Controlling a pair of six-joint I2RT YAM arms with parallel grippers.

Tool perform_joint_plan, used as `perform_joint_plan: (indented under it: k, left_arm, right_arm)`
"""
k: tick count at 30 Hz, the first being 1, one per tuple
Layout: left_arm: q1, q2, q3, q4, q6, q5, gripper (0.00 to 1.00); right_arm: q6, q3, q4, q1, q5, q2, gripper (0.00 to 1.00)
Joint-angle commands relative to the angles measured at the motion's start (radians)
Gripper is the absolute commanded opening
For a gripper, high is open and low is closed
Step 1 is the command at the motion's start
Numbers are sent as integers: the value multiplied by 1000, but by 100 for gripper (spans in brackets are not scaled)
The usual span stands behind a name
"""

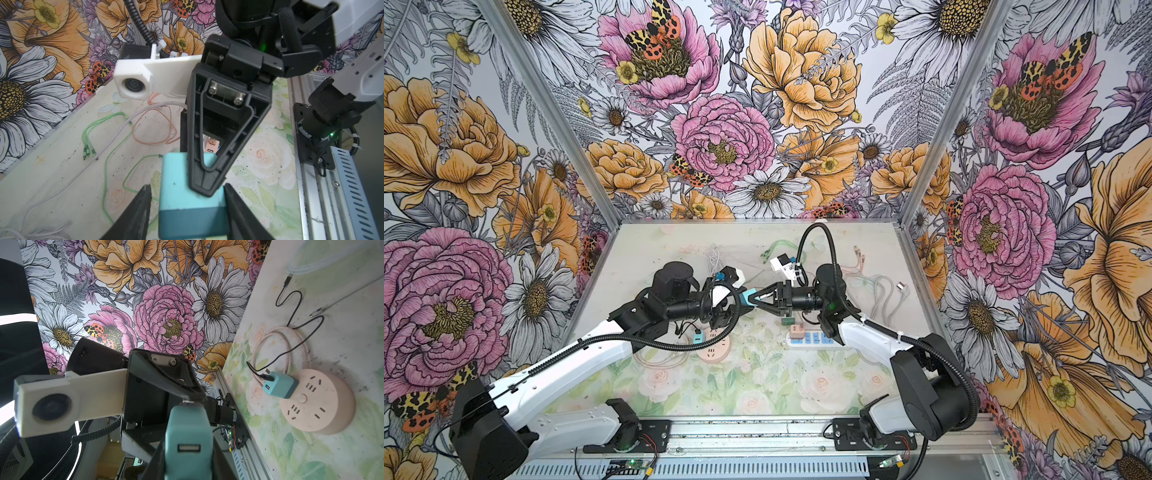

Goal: Insert the plug
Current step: 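Close the right gripper on the teal charger while the left gripper opens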

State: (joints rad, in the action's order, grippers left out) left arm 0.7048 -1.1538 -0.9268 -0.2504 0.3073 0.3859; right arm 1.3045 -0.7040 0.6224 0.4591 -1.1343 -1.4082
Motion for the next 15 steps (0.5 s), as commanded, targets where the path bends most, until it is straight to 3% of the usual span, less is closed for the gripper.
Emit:
perform_joint_plan:
  k: [1,3,5,15]
  left_arm:
    - [-3,85,21,13,-77,-87,59]
    - [-25,145,62,46,-155,-112,60]
    - [-59,180,78,42,-237,-133,62]
    - [-237,141,45,-106,-588,-412,58]
  right_arm:
    - [-281,-108,-364,3,4,48,0]
    - [-465,-186,-629,3,37,71,0]
    - [-561,-230,-746,-2,71,81,0]
    - [-595,-248,-804,26,134,64,0]
